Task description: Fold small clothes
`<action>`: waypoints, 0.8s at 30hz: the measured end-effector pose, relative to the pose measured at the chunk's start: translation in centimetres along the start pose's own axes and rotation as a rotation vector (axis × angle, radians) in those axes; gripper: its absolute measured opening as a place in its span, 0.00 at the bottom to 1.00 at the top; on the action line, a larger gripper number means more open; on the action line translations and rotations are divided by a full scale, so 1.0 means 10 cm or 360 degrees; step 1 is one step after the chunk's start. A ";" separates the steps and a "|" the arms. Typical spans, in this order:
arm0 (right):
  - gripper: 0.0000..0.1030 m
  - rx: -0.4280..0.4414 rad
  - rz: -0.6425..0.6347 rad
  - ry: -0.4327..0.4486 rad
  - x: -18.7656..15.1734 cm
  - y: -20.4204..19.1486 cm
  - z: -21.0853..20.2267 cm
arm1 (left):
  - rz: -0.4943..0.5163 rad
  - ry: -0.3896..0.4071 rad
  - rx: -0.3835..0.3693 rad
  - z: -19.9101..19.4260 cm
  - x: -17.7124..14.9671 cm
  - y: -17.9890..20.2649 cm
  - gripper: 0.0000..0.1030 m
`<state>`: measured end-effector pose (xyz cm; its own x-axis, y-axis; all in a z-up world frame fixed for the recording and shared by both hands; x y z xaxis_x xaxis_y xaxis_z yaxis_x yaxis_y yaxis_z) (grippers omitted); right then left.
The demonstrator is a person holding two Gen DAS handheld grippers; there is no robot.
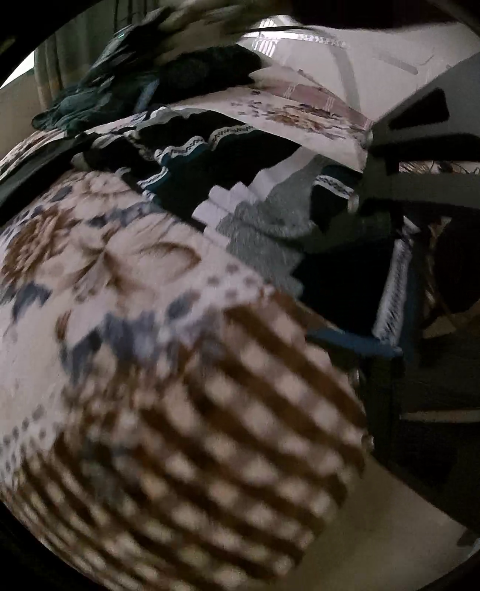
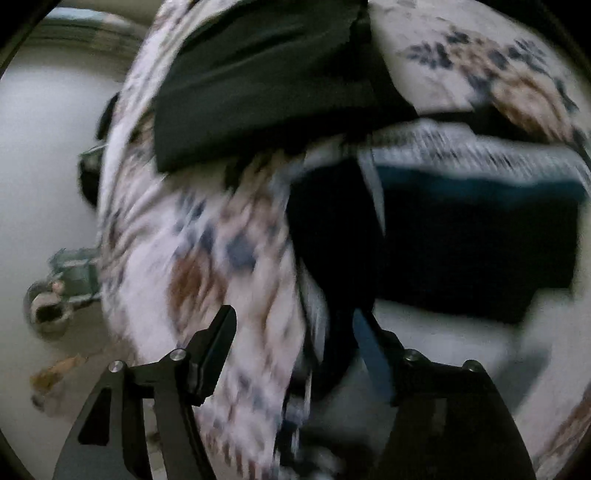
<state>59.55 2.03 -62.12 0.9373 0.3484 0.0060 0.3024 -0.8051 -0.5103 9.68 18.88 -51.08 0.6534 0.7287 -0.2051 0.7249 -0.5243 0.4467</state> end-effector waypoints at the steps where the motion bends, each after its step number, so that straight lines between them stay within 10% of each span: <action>1: 0.66 -0.0001 -0.0027 -0.0025 -0.25 -0.05 -0.10 | -0.0004 0.0010 0.0016 -0.08 -0.01 -0.02 0.48; 11: 0.66 0.0100 0.0125 -0.0220 -2.59 -0.01 0.07 | 0.0042 0.0125 0.0192 -0.09 -0.27 0.23 0.50; 15: 0.65 0.0160 0.0217 -0.0174 -3.10 -0.05 0.60 | -0.0009 0.0178 0.0278 -0.09 -0.51 0.10 0.50; 19: 0.38 0.0280 0.0125 -0.0108 -3.51 -0.59 1.00 | -0.0107 0.0254 0.0340 -0.30 -0.73 -0.19 0.50; 24: 0.38 0.0549 -0.0130 -0.0371 -3.89 -1.26 1.30 | -0.0244 0.0293 0.0319 -0.44 -0.83 -0.47 0.50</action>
<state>17.02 4.86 -67.12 0.8365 0.5355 -0.1159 0.2615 -0.5761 -0.7745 -0.05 17.24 -47.65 0.4957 0.8641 -0.0874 0.8526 -0.4650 0.2384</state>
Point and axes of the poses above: each gripper's, at about its wrist camera, not at the fingertips, and z roughly the way its jaws point, y to its right, x to its top, the point moved 1 cm from there along z, roughly the way its jaws point, and after that the axes turned 15 degrees about -z, right-handed, at the moved point
